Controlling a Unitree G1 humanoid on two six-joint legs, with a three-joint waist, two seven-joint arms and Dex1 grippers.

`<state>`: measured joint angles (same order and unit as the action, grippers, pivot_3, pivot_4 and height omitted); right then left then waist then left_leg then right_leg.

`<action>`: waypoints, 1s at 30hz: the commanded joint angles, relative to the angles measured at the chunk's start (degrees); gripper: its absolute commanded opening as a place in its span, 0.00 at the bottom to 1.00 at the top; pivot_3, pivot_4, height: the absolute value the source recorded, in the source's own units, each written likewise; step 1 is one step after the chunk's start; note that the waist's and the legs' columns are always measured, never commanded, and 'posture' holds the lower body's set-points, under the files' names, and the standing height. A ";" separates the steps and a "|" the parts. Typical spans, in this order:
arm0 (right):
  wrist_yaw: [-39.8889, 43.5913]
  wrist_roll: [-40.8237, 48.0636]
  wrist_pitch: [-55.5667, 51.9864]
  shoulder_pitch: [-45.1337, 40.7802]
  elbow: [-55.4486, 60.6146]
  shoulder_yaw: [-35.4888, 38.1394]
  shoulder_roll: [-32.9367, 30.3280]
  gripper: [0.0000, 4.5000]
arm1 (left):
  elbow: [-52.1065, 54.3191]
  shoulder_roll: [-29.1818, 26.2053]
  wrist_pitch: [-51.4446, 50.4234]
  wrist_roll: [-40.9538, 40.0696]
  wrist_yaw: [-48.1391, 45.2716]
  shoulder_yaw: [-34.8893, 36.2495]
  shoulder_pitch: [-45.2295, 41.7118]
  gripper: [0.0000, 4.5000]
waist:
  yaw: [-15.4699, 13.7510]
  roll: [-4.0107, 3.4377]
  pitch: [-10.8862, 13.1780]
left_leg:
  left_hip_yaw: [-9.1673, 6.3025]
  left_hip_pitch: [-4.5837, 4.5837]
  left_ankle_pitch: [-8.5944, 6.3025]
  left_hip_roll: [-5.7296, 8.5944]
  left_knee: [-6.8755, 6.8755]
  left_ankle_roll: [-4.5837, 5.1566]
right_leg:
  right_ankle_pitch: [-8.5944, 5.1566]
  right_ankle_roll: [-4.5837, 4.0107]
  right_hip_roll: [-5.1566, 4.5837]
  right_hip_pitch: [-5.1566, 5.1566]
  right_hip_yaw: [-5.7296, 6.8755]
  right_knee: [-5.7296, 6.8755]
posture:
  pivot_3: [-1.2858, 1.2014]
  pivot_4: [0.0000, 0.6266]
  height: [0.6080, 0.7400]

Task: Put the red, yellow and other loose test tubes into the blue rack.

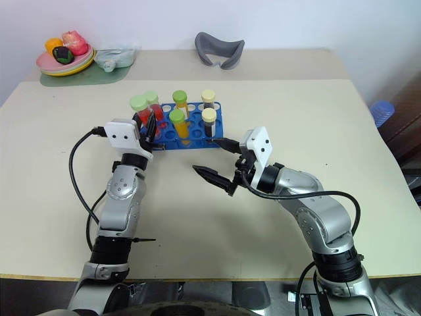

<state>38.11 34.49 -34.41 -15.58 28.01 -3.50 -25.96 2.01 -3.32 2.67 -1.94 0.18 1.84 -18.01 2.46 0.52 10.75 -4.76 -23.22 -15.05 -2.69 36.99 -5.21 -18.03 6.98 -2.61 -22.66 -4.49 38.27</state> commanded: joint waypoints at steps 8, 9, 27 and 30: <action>0.06 0.35 0.82 0.06 1.83 0.11 0.20 1.00 | 0.64 0.04 -0.03 1.43 -1.17 -1.59 1.06 0.18 | -0.09 0.00 0.00 | 0.00 0.00 0.00 0.00 0.00 0.00 | 0.00 0.00 0.00 0.02 0.00 -0.02 | 0.52 0.24 1.00; 0.07 0.35 0.82 0.01 1.80 0.10 0.21 1.00 | 0.60 0.14 -0.08 1.33 -1.12 -1.44 1.03 0.18 | -0.09 0.00 0.00 | 0.00 0.00 0.00 0.00 0.00 0.00 | 0.00 0.00 0.00 0.02 0.00 -0.02 | 0.52 0.24 1.00; 0.43 0.50 0.91 0.37 1.95 0.54 -0.23 1.00 | 2.74 -0.14 -0.69 0.70 -1.95 -0.36 1.65 0.88 | -0.05 0.01 0.00 | -0.01 -0.01 -0.01 0.00 -0.01 0.01 | 0.00 0.00 0.00 0.02 0.01 -0.04 | 0.52 0.24 1.00; 0.66 0.56 0.83 0.52 1.89 1.13 -0.83 1.00 | 6.44 -2.04 -1.35 -0.89 -3.94 0.86 3.01 0.88 | -0.04 0.01 0.01 | -0.01 -0.01 -0.01 0.00 -0.01 0.01 | 0.00 0.00 0.00 0.01 0.01 -0.04 | 0.52 0.24 1.00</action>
<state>38.35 34.51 -34.42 -15.21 28.01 -3.49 -26.24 4.23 -4.25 1.36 -1.90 -2.66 1.42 -15.49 2.42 0.53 10.75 -4.78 -23.23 -15.05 -2.70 36.97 -5.21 -18.03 6.98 -2.61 -22.65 -4.48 38.23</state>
